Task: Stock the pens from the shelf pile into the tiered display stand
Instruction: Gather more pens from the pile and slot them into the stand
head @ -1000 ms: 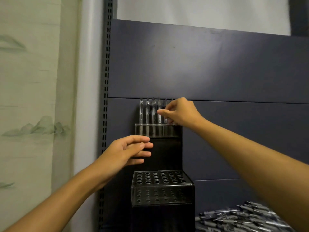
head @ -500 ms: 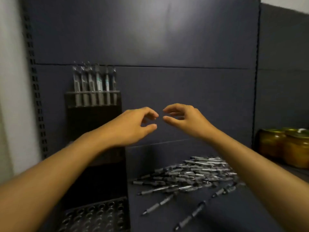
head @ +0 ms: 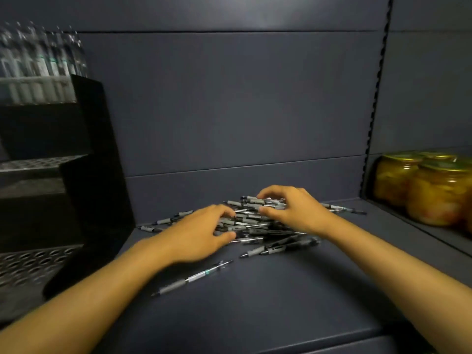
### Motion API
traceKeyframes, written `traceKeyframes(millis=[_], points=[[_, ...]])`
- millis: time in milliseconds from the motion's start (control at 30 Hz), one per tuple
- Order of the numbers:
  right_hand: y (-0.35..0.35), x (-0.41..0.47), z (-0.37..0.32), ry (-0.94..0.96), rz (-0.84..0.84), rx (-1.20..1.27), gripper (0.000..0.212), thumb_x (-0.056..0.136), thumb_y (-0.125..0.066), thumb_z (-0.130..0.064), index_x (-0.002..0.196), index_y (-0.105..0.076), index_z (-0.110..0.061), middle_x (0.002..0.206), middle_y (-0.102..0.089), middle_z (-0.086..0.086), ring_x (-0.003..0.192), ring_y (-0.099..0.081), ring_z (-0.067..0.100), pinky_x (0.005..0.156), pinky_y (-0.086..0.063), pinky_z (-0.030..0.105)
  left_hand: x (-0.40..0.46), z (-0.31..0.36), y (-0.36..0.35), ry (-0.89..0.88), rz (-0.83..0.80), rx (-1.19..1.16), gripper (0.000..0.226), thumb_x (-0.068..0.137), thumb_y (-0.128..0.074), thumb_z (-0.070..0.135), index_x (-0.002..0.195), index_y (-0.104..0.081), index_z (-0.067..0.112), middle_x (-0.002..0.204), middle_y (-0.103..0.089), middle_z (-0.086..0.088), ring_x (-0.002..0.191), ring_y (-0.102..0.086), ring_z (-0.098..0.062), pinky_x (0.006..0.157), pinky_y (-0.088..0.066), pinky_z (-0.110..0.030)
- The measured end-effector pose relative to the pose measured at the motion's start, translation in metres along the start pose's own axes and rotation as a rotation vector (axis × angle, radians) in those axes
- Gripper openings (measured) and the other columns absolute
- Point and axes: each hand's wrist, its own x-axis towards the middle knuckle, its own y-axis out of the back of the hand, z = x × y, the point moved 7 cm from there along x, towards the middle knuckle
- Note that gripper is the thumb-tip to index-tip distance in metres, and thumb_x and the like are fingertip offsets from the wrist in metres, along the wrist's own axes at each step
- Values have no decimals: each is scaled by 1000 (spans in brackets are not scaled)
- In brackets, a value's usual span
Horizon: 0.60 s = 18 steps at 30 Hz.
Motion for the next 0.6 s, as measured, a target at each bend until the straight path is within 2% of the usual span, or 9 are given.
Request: traceKeyframes(millis=[67, 200, 367, 500, 600], points=[[-10, -10, 17, 12, -46, -35, 36, 92, -65, -42, 125, -62, -29, 130, -61, -14, 118, -56, 7, 97, -41, 22, -5, 6, -29, 32, -12, 19, 56, 94, -51, 54, 143, -34, 34, 150, -37, 13, 138, -36, -9, 115, -32, -32], [-23, -25, 45, 44, -92, -80, 42, 91, -67, -42, 130, -59, -29, 136, -58, -8, 128, -50, 11, 103, -34, 20, 3, 33, -61, 21, 62, 71, 66, 94, -45, 61, 150, -22, 33, 156, -23, 13, 145, -22, -10, 119, -21, -34], [-26, -21, 66, 43, -50, -81, 39, 93, -66, -35, 130, -59, -27, 135, -58, -7, 129, -46, 12, 101, -30, 17, 34, 58, -87, 35, 73, 92, 83, 90, -43, 69, 155, -11, 28, 161, -10, 7, 150, -5, -16, 124, -5, -45], [-31, -5, 69, 54, -106, -129, 39, 92, -66, -37, 129, -61, -24, 132, -63, -4, 125, -54, 16, 106, -41, 31, 58, 54, -92, -8, 73, 95, 87, 87, -41, 75, 155, -13, 28, 160, -17, 6, 150, -11, -17, 124, -7, -45], [-35, 1, 72, 60, -87, -85, 36, 93, -65, -37, 126, -64, -24, 126, -67, -4, 119, -57, 14, 100, -43, 28, 65, 34, -90, 6, 68, 113, 86, 84, -40, 78, 152, -20, 30, 155, -26, 7, 146, -19, -16, 123, -10, -43]])
